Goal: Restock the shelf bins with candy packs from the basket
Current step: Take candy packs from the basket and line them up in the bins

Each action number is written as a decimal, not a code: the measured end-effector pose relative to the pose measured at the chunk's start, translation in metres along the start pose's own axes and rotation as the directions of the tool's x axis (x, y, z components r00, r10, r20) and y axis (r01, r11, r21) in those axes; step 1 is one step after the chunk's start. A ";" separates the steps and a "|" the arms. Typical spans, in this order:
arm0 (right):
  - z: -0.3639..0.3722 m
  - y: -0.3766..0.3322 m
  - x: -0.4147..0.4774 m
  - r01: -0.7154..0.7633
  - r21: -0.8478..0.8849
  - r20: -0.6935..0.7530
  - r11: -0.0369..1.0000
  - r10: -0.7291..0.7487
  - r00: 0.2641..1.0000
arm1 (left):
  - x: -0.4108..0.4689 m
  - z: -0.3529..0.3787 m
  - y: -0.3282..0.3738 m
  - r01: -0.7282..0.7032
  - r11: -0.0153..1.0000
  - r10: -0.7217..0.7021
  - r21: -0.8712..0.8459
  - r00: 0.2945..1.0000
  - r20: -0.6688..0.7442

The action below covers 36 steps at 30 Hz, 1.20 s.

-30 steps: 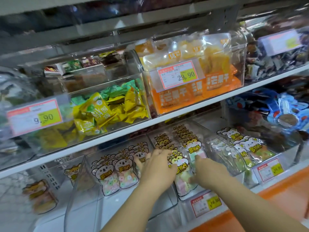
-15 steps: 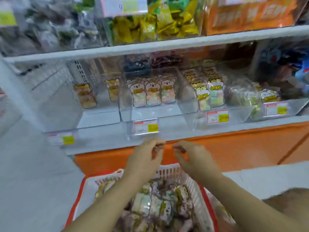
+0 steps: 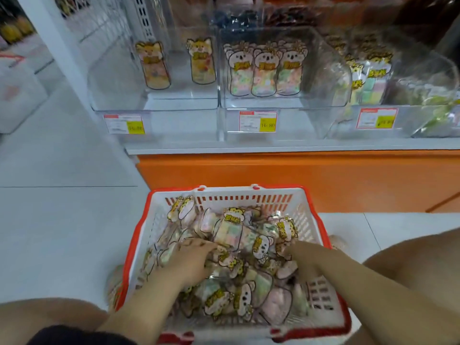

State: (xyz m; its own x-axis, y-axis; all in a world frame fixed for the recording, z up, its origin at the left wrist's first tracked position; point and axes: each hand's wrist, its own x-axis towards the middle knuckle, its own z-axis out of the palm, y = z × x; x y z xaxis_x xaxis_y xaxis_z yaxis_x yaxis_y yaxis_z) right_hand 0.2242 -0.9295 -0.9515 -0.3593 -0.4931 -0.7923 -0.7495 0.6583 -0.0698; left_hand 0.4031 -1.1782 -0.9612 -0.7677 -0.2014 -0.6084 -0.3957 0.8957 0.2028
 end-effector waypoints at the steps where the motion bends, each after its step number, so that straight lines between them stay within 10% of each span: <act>1: 0.006 0.001 0.002 -0.009 -0.043 0.006 0.999 0.010 1.000 | 0.002 0.003 -0.001 -0.007 1.000 0.007 0.008 1.000 -0.020; 8: 0.006 0.010 0.010 0.009 0.067 -0.270 0.998 0.010 0.963 | 0.001 0.001 0.007 -0.002 1.000 0.002 0.000 0.998 -0.058; 14: -0.051 0.020 -0.022 0.128 0.327 -0.602 0.936 0.101 0.792 | 0.000 -0.004 0.015 0.019 0.999 -0.022 -0.046 0.998 -0.062; 21: -0.047 0.008 -0.028 0.174 0.473 -0.632 0.864 0.196 0.750 | 0.003 -0.002 0.004 0.068 0.997 -0.074 -0.041 0.983 -0.171; 24: -0.051 0.000 -0.028 0.249 0.647 -0.591 0.721 0.267 0.761 | 0.004 -0.008 0.009 -0.007 0.953 -0.083 -0.303 0.956 -0.282; 28: -0.053 -0.023 -0.031 0.373 0.888 -0.447 0.270 0.304 0.841 | -0.010 -0.041 0.041 -0.080 0.682 -0.038 -0.727 0.989 -0.145; 31: -0.053 -0.041 -0.031 0.399 0.917 -0.383 0.005 0.295 0.875 | -0.013 -0.054 0.055 -0.010 0.166 -0.031 -0.986 0.999 -0.015; 33: -0.052 -0.050 -0.031 0.401 0.915 -0.375 -0.046 0.272 0.886 | -0.010 -0.058 0.056 -0.024 -0.135 -0.126 -0.991 0.992 -0.006; 36: -0.059 -0.063 -0.037 0.466 0.882 -0.463 0.071 0.322 0.826 | -0.007 -0.063 0.053 -0.017 -0.275 -0.255 -0.961 0.965 0.056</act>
State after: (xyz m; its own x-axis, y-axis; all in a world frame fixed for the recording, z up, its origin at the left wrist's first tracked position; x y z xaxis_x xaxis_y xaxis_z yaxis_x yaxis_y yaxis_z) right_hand 0.2525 -0.9861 -0.8818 -0.7954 -0.4584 -0.3965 0.2693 0.3187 -0.9088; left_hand 0.3563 -1.1541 -0.8978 -0.6123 -0.4004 -0.6818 -0.3629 -0.6238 0.6922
